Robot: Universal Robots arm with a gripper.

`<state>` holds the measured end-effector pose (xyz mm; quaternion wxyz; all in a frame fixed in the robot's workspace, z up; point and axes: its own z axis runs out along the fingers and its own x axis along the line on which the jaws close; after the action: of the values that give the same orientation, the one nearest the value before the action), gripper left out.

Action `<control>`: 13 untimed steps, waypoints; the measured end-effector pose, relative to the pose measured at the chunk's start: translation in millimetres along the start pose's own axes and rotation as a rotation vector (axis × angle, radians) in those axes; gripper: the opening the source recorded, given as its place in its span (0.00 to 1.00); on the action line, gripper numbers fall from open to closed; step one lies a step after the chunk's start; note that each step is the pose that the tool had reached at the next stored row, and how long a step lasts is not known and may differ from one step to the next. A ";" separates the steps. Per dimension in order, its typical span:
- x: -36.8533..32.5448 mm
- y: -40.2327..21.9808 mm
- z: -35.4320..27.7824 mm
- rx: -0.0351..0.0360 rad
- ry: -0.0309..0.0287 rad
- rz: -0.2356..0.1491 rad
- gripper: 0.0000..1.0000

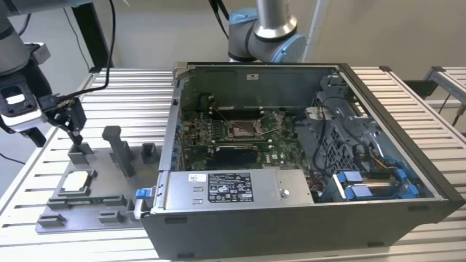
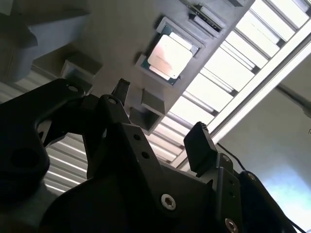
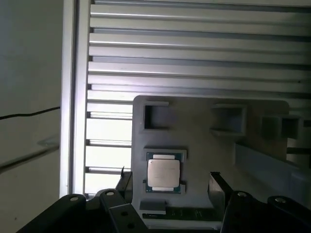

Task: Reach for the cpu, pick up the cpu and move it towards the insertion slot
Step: 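Pick up the cpu and move it towards the insertion slot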

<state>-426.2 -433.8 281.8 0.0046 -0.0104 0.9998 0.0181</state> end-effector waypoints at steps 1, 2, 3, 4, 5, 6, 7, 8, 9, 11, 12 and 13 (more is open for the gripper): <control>0.1 -0.1 2.0 -0.0001 -0.0001 0.001 1.00; 0.4 -0.1 3.8 0.0000 -0.0001 0.003 1.00; 0.6 -0.2 5.6 0.0000 -0.0003 0.006 1.00; 0.6 -0.2 7.3 -0.0001 -0.0004 0.007 1.00; 0.6 -0.3 9.1 0.0000 -0.0004 0.008 1.00; 0.7 -0.4 10.8 0.0001 -0.0003 0.009 1.00; 0.7 -0.6 12.7 0.0001 -0.0004 0.009 1.00; 0.7 -1.0 14.5 0.0000 -0.0004 0.009 1.00; 0.7 -1.5 16.4 0.0001 -0.0004 0.009 1.00; 0.8 -2.7 19.8 0.0001 -0.0004 0.009 1.00; 0.9 -3.3 21.6 0.0000 -0.0004 0.009 1.00; 1.0 -5.9 25.1 0.0002 -0.0001 0.008 1.00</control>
<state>-426.9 -438.8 256.5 0.0046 -0.0062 0.9998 0.0181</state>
